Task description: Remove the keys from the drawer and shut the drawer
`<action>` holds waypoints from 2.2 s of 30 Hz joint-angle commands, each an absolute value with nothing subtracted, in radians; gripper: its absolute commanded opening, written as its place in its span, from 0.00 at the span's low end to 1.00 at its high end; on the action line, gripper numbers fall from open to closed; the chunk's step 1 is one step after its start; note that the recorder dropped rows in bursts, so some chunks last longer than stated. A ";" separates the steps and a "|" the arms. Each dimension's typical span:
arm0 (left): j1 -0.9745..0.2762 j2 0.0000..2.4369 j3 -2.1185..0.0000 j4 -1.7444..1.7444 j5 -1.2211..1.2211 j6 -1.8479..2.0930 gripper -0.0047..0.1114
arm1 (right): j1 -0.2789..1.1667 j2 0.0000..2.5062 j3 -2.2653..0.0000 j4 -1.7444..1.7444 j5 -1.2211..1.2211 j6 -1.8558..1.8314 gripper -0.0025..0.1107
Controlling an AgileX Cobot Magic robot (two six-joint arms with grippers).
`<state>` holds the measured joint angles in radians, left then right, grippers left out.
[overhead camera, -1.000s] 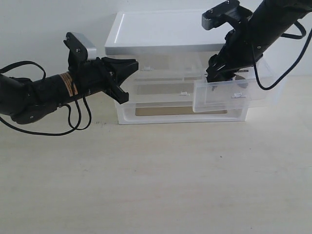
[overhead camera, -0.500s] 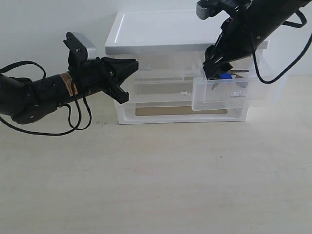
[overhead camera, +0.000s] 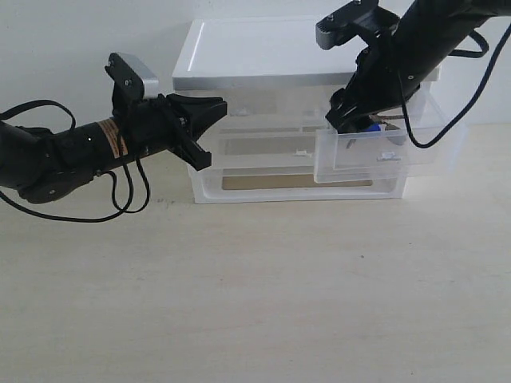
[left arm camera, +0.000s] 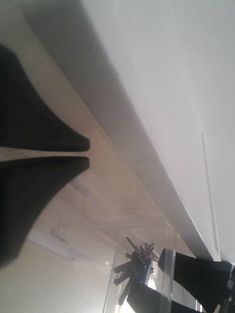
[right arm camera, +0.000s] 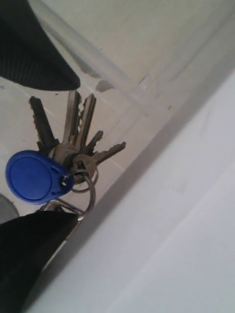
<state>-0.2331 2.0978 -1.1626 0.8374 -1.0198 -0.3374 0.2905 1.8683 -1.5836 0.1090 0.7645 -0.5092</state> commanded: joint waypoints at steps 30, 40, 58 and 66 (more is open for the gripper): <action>-0.231 2.102 -1.170 0.796 -0.994 -0.341 0.08 | 0.267 1.865 -1.607 -0.032 0.530 -0.484 0.02; -0.231 2.102 -1.170 0.796 -0.994 -0.341 0.08 | 0.267 1.718 -1.607 -0.029 0.592 -0.469 0.02; -0.231 2.102 -1.170 0.796 -0.998 -0.348 0.08 | 0.271 1.319 -1.242 0.065 0.721 -0.311 0.02; -0.231 2.102 -1.170 0.834 -1.000 -0.419 0.08 | 0.274 1.317 -1.108 0.100 0.626 -0.416 0.02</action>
